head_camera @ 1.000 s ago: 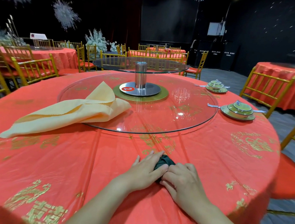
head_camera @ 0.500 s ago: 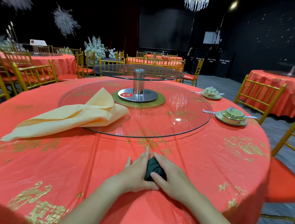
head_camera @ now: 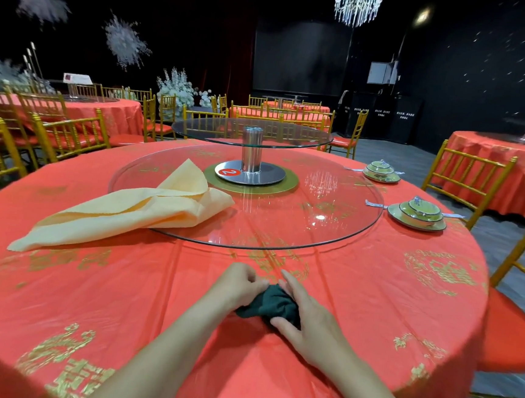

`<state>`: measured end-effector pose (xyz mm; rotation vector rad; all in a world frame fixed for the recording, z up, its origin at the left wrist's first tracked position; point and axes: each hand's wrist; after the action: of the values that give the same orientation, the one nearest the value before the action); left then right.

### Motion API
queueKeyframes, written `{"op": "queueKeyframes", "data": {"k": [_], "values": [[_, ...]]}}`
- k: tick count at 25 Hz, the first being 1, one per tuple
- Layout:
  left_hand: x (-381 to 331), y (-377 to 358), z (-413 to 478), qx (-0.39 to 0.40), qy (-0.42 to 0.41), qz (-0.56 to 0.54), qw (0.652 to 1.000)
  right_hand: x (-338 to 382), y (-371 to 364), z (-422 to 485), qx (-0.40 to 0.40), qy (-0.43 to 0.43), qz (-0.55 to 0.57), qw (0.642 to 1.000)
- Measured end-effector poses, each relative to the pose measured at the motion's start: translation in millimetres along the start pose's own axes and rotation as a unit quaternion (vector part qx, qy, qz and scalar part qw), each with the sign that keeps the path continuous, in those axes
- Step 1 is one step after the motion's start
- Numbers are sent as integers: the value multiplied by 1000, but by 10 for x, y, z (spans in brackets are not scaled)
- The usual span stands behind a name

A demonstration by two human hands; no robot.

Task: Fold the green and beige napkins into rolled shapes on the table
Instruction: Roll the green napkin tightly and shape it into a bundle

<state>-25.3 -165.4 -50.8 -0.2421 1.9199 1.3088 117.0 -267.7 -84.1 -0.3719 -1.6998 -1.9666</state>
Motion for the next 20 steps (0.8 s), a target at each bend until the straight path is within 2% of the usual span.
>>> {"op": "queueKeyframes", "data": {"k": [3, 8, 9, 11, 13, 14, 17, 20], "values": [[60, -77, 0, -86, -6, 2, 996, 20, -29, -11, 4, 0, -4, 1000], [139, -358, -97, -161, -11, 169, 972, -8, -49, -19, -5, 2, 3, 1000], [143, -344, -115, -188, -46, 166, 967, -21, -37, -17, 2, 2, 14, 1000], [161, -274, -153, -229, -197, 127, 945, -52, 3, -12, 20, -1, 28, 999], [211, -260, -184, -193, -346, 147, 906, -81, 44, -5, 28, -9, 33, 999], [243, -268, -216, -150, -387, 172, 893, -94, 62, -6, 22, -11, 37, 999], [349, -289, -294, -58, -382, 199, 900, -118, 85, -31, 7, -2, -1, 1000], [430, -252, -246, -38, -370, 201, 906, -136, 103, -32, -13, 11, -62, 998]]}}
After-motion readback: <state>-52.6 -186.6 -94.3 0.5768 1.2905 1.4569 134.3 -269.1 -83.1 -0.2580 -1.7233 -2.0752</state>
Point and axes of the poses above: each hand's wrist, its own z-axis towards the middle knuckle, its own y-axis out of the back of the hand, x = y × z, and after that the axes turned 10 degrees about x, right-handed
